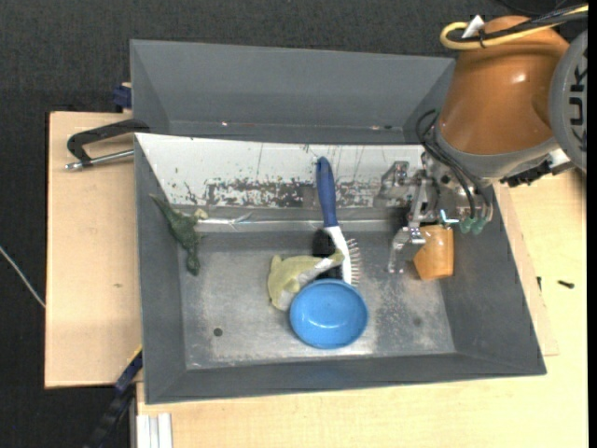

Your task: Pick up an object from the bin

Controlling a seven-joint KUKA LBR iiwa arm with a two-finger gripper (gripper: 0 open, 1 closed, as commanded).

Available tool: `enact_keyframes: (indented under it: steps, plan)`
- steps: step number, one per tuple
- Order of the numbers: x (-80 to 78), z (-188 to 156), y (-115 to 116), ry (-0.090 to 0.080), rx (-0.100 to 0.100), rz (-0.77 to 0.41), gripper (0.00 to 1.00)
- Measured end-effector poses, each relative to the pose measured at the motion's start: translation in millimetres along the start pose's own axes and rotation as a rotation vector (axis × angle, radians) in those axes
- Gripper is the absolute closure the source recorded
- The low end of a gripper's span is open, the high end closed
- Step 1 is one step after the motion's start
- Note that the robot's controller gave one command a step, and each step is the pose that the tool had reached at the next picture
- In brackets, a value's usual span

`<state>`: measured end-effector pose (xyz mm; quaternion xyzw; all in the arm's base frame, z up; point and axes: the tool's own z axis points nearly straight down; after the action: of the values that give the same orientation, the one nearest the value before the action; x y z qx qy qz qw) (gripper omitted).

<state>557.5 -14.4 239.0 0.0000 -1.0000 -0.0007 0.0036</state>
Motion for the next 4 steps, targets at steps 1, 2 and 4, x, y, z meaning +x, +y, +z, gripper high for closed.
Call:
enact_keyframes:
  steps: [1, 2, 4]
  plan:
    - [-4.6, 144.9, 21.1, -0.001, 0.001, -0.156, 0.00]
    - [-6.4, 140.5, 20.5, -0.007, 0.002, -0.155, 1.00]
    - [-10.5, 93.2, 71.4, -0.013, -0.001, -0.072, 1.00]
